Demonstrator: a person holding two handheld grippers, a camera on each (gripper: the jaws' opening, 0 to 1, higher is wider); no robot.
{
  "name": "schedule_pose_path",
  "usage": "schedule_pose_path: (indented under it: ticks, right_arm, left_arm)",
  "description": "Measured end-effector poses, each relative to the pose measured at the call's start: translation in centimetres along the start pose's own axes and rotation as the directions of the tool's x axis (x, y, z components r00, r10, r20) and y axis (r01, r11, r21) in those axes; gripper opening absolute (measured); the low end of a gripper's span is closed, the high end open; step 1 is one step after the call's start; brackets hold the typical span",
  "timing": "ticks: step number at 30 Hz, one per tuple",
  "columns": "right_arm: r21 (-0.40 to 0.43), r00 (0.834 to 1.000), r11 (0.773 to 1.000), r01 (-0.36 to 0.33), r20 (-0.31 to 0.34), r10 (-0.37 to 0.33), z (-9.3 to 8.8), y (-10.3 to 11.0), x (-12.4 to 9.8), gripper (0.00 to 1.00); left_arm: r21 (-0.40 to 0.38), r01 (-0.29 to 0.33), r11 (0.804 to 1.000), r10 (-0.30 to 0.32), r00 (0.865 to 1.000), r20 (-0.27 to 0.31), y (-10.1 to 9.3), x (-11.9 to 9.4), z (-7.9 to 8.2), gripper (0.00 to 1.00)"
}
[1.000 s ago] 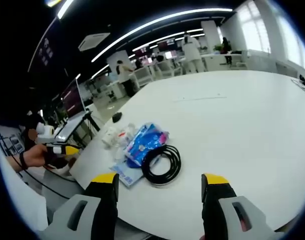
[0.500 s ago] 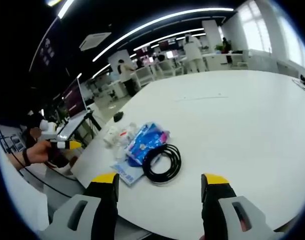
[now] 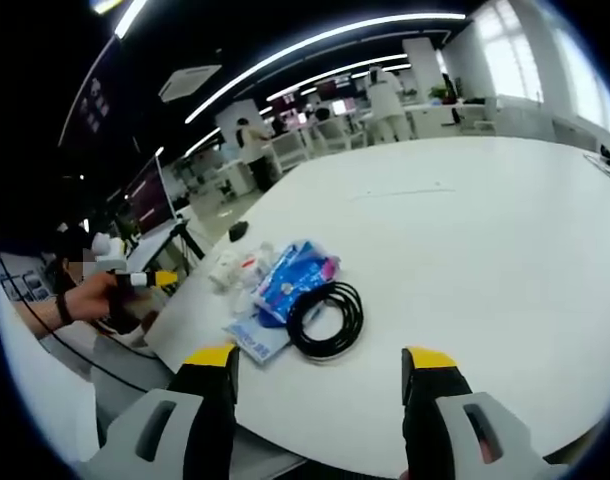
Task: Arrange the tabletop items into an orderly group along one side of the table until the central work area is clear of visible clutter.
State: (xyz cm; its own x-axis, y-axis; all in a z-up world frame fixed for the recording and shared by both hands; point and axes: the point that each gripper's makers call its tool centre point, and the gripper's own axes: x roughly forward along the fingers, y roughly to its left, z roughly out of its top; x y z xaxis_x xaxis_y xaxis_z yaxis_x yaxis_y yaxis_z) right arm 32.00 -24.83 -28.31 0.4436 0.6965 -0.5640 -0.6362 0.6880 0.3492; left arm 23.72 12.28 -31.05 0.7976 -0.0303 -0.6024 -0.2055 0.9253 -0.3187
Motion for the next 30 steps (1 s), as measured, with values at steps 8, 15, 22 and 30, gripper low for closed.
schedule_pose_path:
  ticks: [8, 15, 22, 30]
  right_arm:
    - [0.043, 1.0, 0.999, -0.001, 0.022, 0.0, -0.1, 0.4, -0.4, 0.66]
    - [0.05, 1.0, 0.999, -0.01, 0.01, 0.01, -0.6, 1.0, -0.5, 0.65]
    - [0.055, 1.0, 0.998, -0.018, 0.001, 0.018, -1.0, 0.9, -0.8, 0.65]
    - [0.045, 0.999, 0.999, -0.029, -0.017, 0.03, -1.1, 0.6, -1.1, 0.65]
  left_arm:
    - [-0.14, -0.037, 0.989, 0.041, 0.999, 0.023, -0.1, 0.9, 0.1, 0.38]
    - [-0.161, -0.077, 0.984, 0.081, 0.997, 0.018, 0.7, 1.8, -0.2, 0.37]
    - [-0.2, -0.101, 0.974, 0.111, 0.993, 0.038, 2.0, 3.5, 0.4, 0.38]
    - [-0.226, -0.114, 0.968, 0.126, 0.991, 0.039, 2.4, 6.8, 0.7, 0.41]
